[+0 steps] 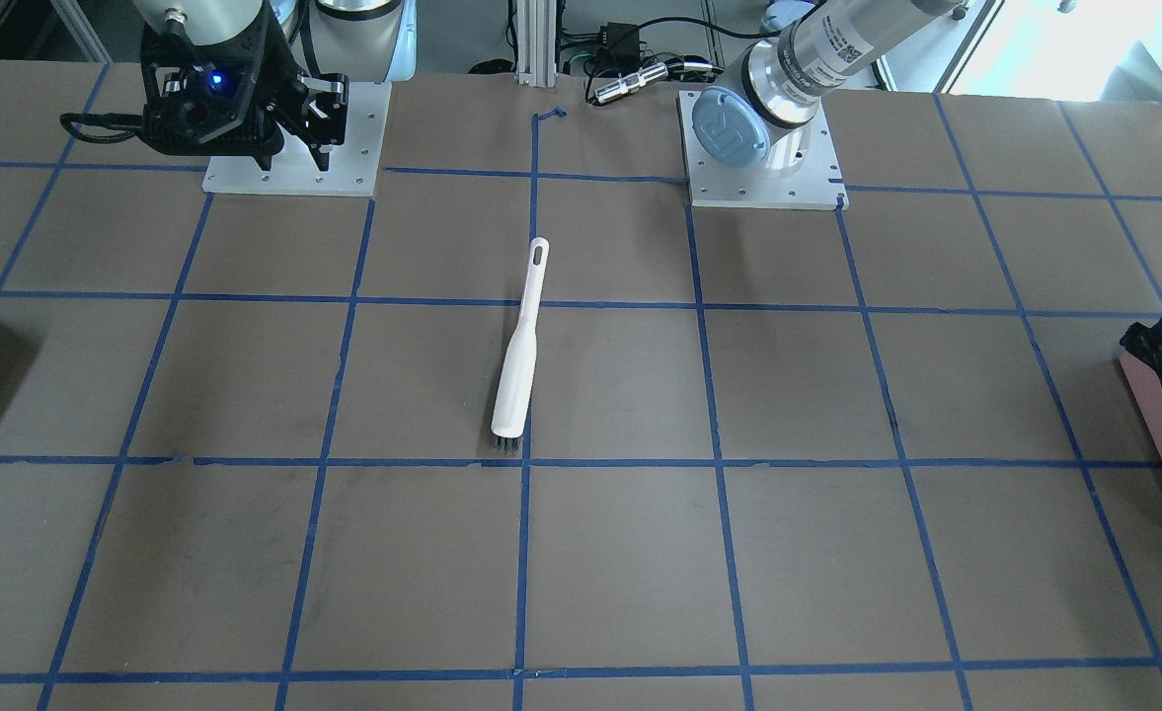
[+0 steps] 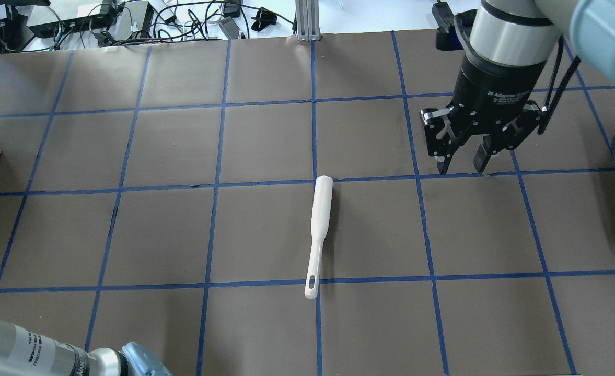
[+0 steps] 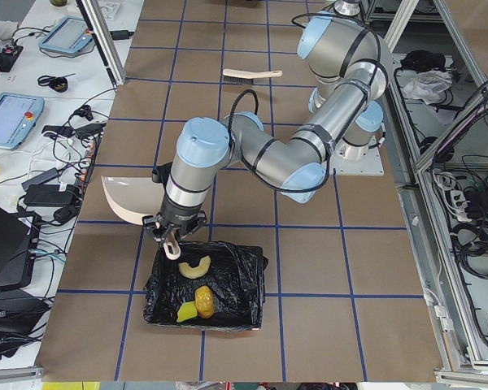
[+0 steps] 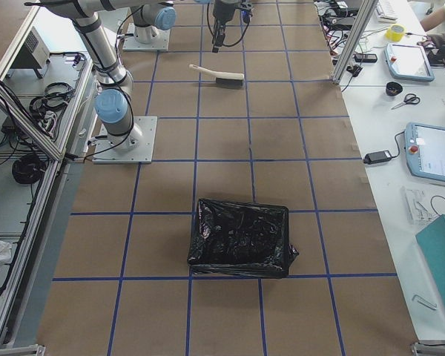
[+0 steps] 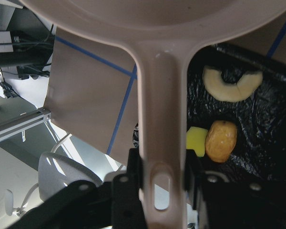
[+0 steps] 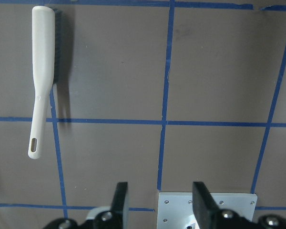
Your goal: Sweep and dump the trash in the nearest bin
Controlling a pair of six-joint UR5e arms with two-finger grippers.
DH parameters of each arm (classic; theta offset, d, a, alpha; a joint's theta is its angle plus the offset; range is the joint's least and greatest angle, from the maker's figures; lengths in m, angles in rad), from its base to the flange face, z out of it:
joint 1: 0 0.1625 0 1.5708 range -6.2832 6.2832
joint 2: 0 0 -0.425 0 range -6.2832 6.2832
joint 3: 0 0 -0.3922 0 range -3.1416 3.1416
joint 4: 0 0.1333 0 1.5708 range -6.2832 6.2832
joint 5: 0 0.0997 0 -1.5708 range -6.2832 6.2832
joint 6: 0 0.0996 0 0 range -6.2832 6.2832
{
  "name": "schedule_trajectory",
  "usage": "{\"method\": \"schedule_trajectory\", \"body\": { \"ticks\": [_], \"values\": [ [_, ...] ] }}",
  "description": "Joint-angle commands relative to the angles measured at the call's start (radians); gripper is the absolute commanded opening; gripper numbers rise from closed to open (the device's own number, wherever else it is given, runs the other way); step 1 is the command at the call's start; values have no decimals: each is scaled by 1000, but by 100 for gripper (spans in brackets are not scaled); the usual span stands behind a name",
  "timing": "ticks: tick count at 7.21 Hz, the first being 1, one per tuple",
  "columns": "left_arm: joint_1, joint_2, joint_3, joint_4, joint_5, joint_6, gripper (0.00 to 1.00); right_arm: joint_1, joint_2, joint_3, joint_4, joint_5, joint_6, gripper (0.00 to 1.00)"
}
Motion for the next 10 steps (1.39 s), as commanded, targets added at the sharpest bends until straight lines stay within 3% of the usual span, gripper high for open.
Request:
{"method": "schedule_trajectory", "body": {
  "ticks": [1,5,8,10],
  "values": [
    [-102,65,-19,-151,14,-270,0,-15,-38,42,-180,-2,13,100],
    [-284,189,-89,-345,45,-784,0,-57,-35,35,-409,-5,3,100],
    [-544,212,-100,-445,128,-1261,0,-46,-44,38,-408,4,32,100],
    [-719,191,-103,-494,128,-1519,0,-43,-47,44,-408,12,32,100]
  ]
}}
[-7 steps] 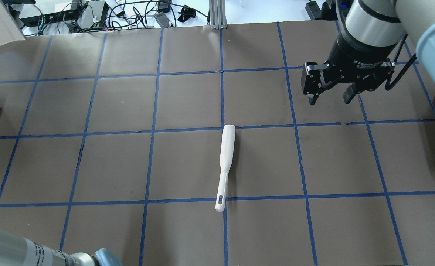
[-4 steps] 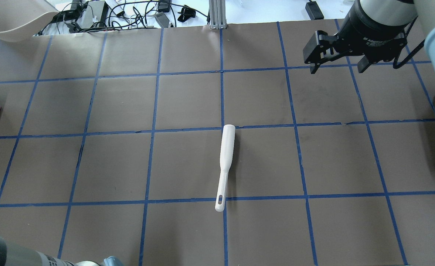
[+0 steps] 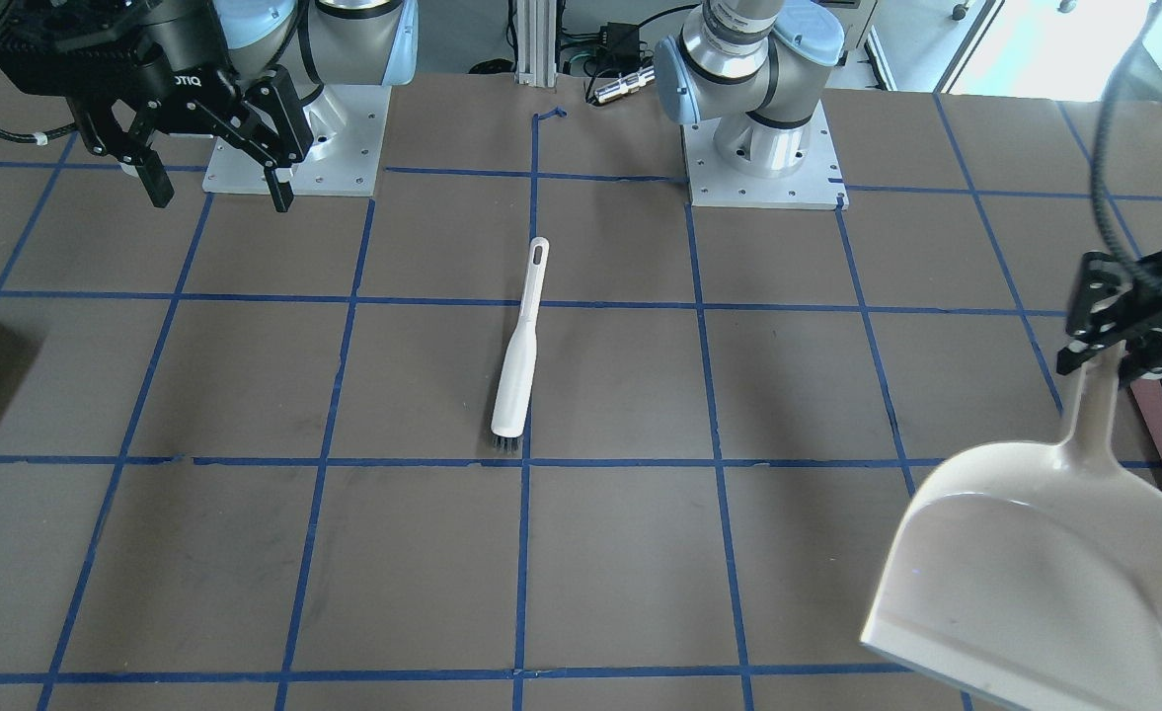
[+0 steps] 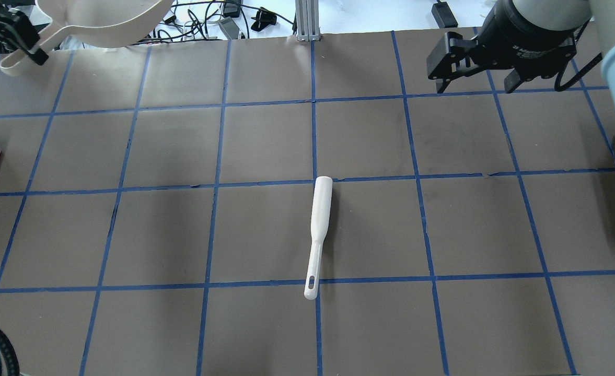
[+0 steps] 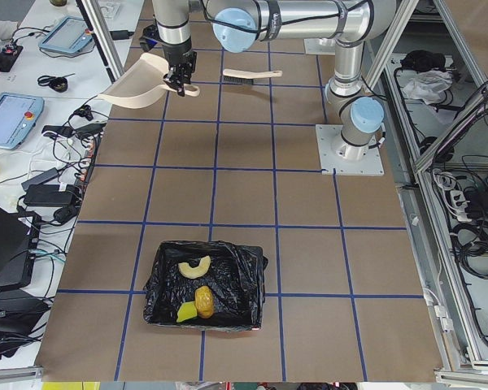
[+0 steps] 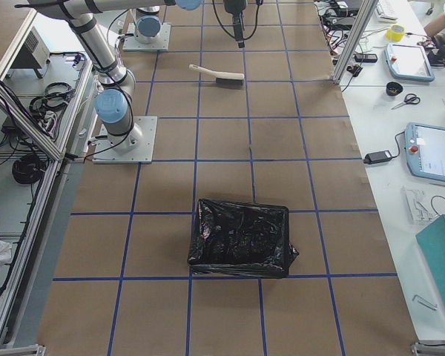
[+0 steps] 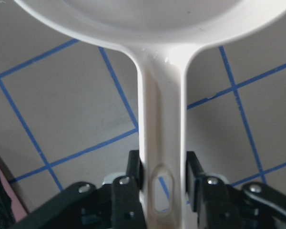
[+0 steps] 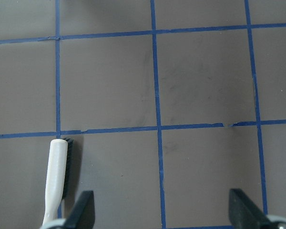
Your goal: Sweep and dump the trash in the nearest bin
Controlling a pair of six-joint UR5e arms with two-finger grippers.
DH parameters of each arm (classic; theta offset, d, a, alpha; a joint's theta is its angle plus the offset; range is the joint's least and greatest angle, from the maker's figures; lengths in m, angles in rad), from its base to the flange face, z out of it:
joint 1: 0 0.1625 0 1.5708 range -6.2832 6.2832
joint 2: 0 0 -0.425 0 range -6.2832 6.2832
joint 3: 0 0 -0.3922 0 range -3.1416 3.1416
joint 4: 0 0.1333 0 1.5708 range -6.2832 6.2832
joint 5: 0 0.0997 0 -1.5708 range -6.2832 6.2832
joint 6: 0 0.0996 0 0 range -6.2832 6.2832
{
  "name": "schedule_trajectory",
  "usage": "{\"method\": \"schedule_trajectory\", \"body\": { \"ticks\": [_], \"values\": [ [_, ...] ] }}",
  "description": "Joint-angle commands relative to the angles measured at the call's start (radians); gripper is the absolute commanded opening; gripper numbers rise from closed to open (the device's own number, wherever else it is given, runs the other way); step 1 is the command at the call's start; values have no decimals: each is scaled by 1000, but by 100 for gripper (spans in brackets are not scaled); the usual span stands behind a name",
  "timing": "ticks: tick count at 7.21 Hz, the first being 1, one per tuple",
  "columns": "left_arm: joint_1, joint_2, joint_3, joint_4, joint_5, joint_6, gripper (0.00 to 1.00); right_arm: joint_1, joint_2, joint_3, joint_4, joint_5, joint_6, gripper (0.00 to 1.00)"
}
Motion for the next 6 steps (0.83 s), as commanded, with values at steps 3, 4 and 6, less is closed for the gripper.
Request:
{"method": "schedule_trajectory", "body": {
  "ticks": [3,4,6],
  "values": [
    [-354,-39,-86,-38,-36,-487,0,10,-1,5,1,-3,3,100],
    [-413,-49,-95,-35,-37,-554,0,10,-3,11,3,-5,3,100],
    [-494,-93,-132,90,-81,-664,0,10,-1,12,3,-2,-5,100]
  ]
}}
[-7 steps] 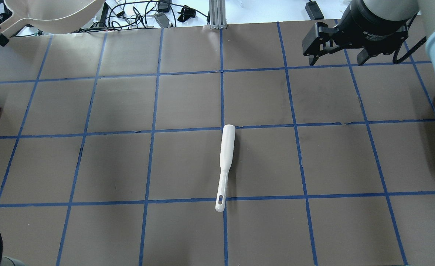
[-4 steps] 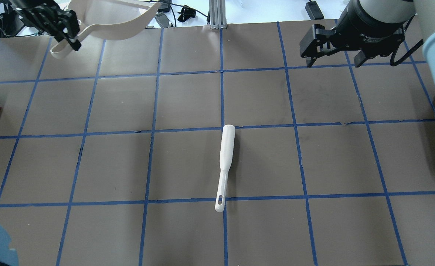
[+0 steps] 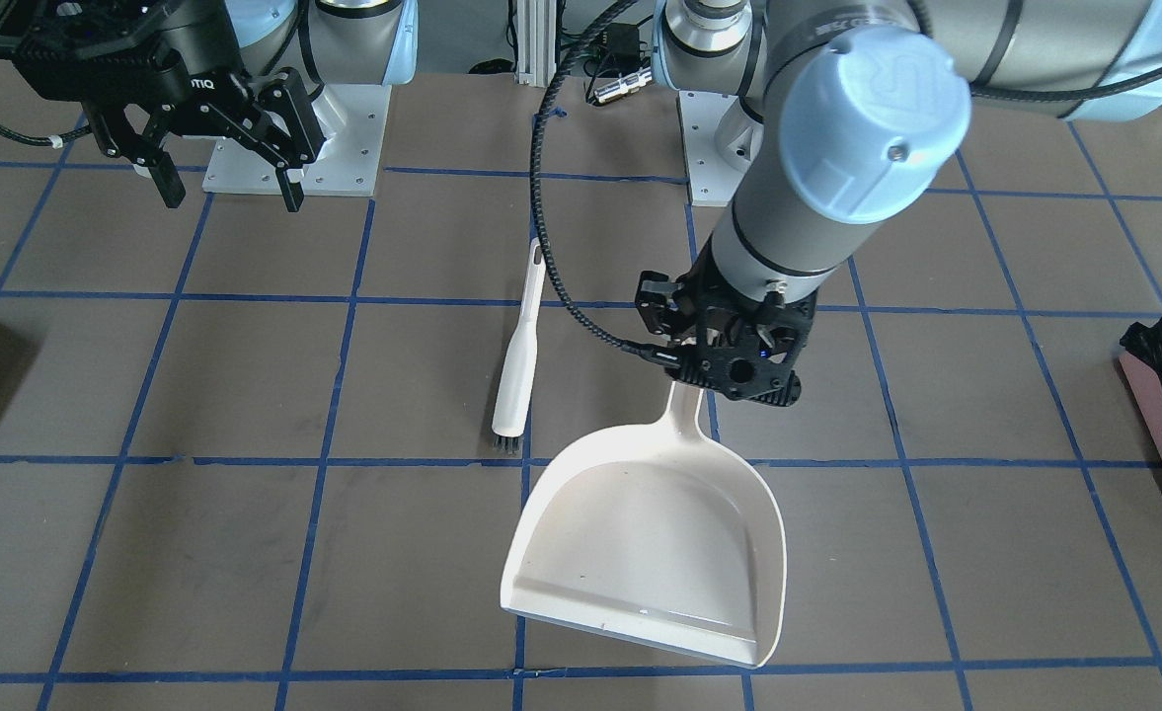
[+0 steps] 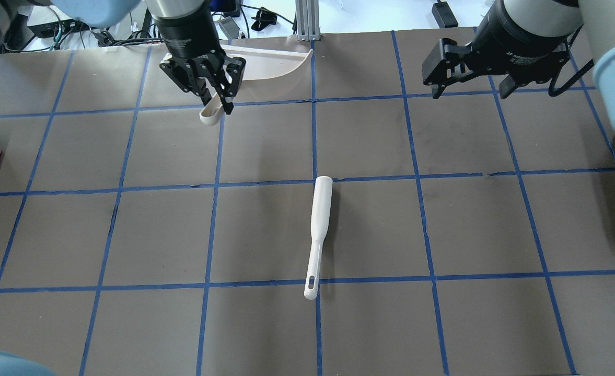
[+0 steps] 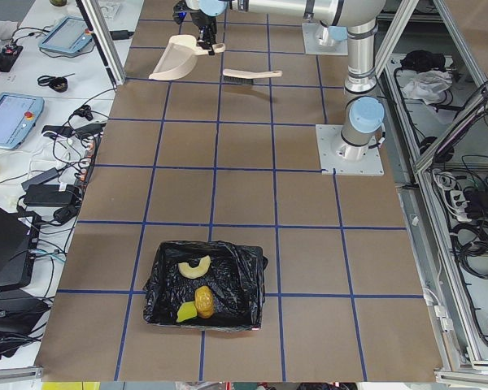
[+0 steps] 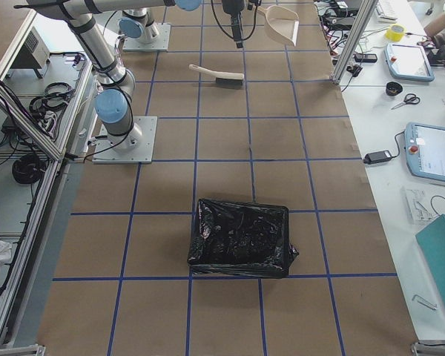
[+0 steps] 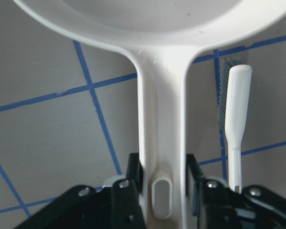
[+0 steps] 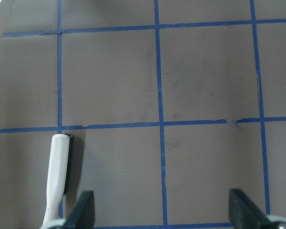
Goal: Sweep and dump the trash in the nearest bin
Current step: 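Carry the dustpan back and lower it onto the table with the left gripper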
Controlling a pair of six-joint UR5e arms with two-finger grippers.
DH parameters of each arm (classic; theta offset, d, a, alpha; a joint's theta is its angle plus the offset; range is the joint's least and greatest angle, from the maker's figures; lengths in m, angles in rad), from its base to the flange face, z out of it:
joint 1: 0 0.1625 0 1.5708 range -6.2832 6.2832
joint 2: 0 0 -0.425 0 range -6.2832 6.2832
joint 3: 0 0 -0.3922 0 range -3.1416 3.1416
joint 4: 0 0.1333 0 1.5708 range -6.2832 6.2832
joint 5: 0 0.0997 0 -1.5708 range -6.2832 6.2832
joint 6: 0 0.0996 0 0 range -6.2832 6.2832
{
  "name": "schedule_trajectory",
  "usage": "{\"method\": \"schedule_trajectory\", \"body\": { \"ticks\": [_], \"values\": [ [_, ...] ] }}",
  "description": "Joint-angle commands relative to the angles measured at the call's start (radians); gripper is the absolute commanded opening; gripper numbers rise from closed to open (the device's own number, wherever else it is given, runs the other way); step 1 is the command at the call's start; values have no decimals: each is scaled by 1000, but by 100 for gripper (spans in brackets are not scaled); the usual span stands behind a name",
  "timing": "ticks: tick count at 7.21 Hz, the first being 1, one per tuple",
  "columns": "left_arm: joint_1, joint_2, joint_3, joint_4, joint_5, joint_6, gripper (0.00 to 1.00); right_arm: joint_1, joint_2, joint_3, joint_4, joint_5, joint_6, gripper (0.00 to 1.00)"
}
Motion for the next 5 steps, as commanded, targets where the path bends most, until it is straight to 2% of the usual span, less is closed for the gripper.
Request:
{"method": "schedule_trajectory", "body": {
  "ticks": [1,3,5],
  "values": [
    [-94,-53,-60,181,-31,-107,0,0,1,1,-1,1,-11,100],
    [-98,-147,-64,345,-34,-140,0,0,7,3,0,-1,-18,100],
    [-104,-187,-71,366,-31,-224,0,-1,8,4,0,-1,-18,100]
  ]
}}
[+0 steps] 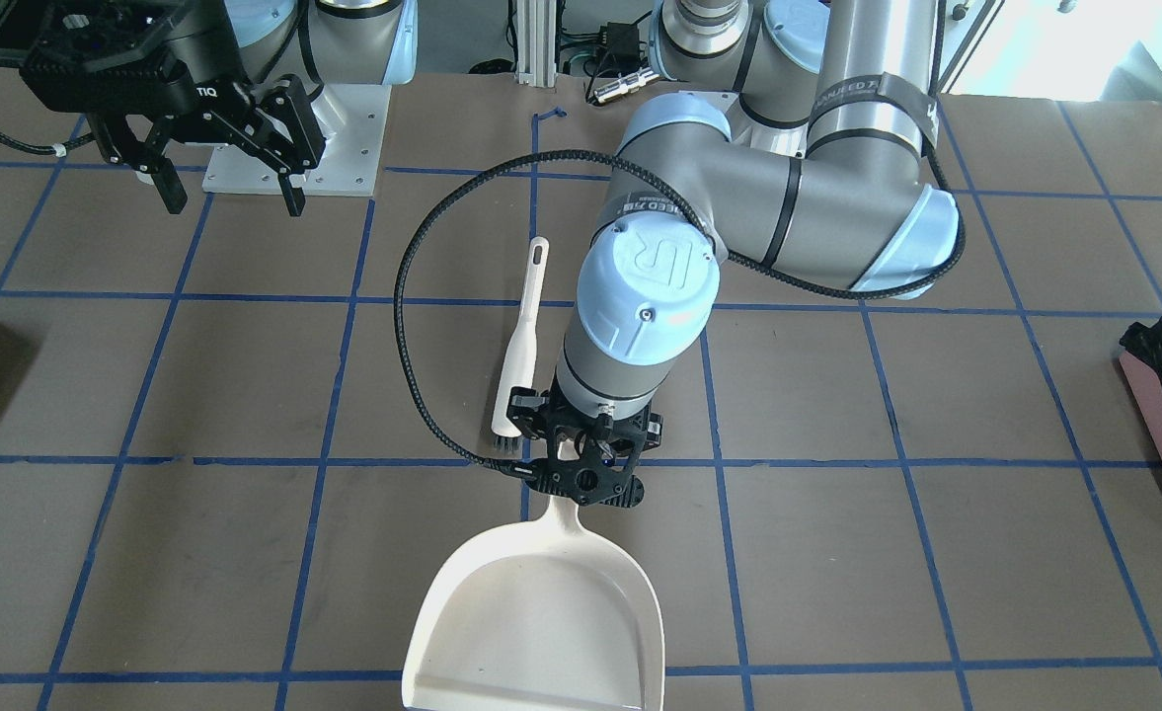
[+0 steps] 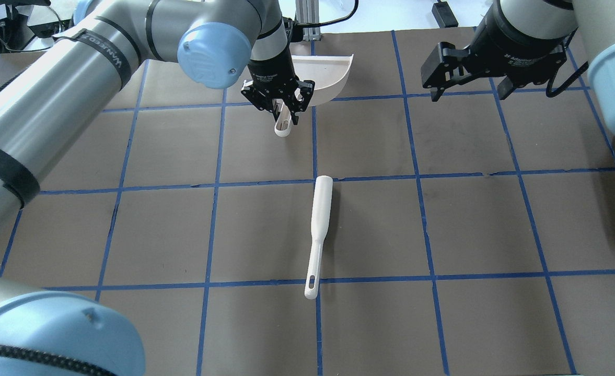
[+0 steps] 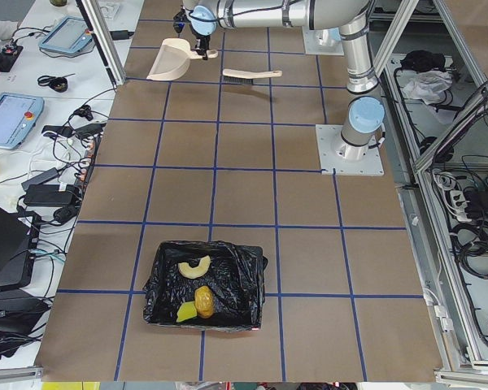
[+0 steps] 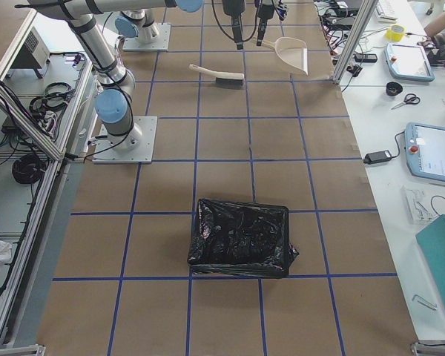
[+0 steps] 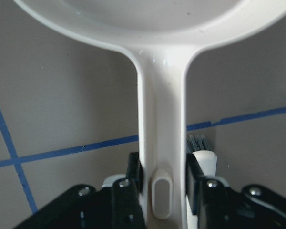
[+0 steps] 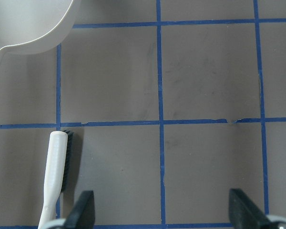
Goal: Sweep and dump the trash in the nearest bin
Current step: 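Carry the dustpan back and lower it onto the table with the left gripper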
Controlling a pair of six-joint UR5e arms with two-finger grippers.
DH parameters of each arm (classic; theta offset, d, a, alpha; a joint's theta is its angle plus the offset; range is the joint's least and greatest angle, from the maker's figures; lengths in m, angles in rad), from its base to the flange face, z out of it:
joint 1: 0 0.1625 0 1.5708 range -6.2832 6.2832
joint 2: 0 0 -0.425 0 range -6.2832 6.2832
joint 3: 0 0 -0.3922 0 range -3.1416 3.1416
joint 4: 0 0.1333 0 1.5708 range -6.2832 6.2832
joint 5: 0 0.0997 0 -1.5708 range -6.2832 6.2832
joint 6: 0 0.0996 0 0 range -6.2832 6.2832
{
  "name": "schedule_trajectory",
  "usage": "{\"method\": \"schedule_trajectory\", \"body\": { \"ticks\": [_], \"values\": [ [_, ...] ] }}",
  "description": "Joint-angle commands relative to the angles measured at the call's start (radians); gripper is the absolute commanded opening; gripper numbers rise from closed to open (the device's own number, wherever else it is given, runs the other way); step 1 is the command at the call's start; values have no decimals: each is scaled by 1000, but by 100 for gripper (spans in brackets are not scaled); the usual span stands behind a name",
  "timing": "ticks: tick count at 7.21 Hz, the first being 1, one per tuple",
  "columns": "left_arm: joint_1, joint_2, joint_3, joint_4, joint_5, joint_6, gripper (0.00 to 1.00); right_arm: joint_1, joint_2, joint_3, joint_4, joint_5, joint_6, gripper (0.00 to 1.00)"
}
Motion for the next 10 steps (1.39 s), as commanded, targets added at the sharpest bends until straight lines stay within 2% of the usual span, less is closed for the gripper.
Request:
{"method": "schedule_trajectory", "body": {
  "ticks": [1,4,10],
  "values": [
    [-6,-36,-7,21,2,-73,0,-1,1,1,0,0,-1,100],
    [-44,-42,-15,8,8,-91,0,-1,-2,1,-2,-2,1,100],
    [-78,-54,-67,66,8,-137,0,-1,0,1,0,-2,1,100]
  ]
}}
